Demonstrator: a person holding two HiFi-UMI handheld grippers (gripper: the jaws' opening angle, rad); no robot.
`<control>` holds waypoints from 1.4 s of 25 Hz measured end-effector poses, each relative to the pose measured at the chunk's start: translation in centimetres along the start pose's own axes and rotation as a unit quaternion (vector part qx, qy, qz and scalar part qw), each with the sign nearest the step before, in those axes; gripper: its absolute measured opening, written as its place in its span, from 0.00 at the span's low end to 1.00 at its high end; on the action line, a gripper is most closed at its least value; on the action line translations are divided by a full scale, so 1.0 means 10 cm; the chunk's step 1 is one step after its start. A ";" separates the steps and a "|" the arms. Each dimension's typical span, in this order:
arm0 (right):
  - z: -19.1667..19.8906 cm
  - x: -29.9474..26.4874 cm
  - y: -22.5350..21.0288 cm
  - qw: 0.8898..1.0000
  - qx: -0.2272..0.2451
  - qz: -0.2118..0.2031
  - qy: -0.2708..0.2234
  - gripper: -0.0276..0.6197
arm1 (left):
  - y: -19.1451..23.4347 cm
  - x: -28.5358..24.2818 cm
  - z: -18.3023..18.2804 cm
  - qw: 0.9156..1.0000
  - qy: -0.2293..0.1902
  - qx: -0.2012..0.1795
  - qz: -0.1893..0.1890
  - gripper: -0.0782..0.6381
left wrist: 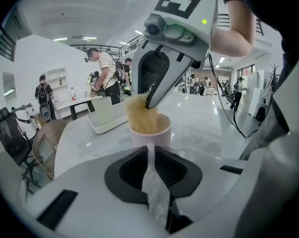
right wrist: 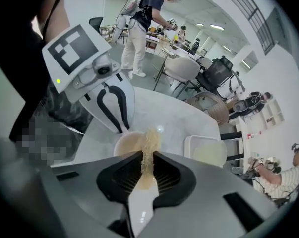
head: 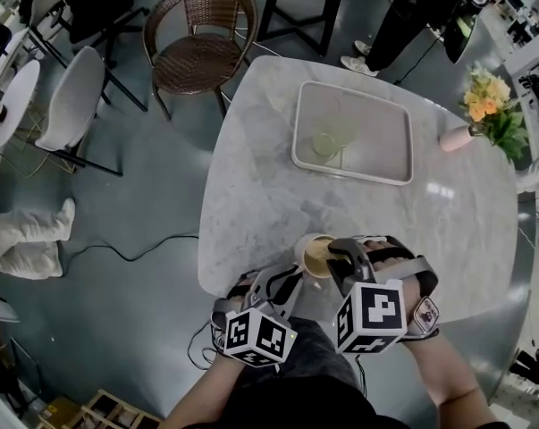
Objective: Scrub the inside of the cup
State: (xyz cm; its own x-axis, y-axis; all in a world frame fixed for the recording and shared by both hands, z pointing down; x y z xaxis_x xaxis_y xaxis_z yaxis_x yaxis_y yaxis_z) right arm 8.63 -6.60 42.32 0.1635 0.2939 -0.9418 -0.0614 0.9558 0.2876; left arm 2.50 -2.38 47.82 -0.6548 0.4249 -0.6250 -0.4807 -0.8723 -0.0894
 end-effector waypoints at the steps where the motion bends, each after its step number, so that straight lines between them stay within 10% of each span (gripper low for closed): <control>1: 0.02 0.00 -0.01 1.000 0.005 0.009 0.008 0.14 | 0.00 0.00 0.00 1.000 0.000 0.000 0.001 0.19; 8: -0.05 -0.06 0.27 0.998 0.015 -0.063 0.009 0.14 | 0.00 -0.01 0.00 1.000 -0.002 0.002 0.002 0.19; 19: 0.03 -0.48 0.23 0.983 0.166 0.025 0.077 0.14 | 0.00 -0.01 0.00 1.000 -0.004 -0.001 0.002 0.19; 27: 0.03 -0.37 0.28 0.990 0.020 -0.136 0.021 0.14 | -0.01 -0.02 -0.01 1.000 0.005 -0.007 -0.006 0.19; 35: 0.00 -0.02 0.18 0.987 -0.047 -0.150 -0.030 0.14 | 0.01 -0.02 -0.01 1.000 0.012 -0.003 0.007 0.19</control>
State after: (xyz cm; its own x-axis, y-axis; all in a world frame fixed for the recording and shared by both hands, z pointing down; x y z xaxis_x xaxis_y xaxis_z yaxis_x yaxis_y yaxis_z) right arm 8.48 -4.96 42.98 0.2470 -0.0001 -0.9690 -0.0923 0.9954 -0.0236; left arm 2.61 -2.58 47.81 -0.6475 0.4072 -0.6442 -0.4688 -0.8793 -0.0846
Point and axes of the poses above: the fingertips, and each gripper's own axes: x backward along the fingers, y to its left, z out of its underside, the point moved 4 cm from there along x, backward along the fingers, and after that the axes turned 3 degrees about -x, right-handed, at the moved point
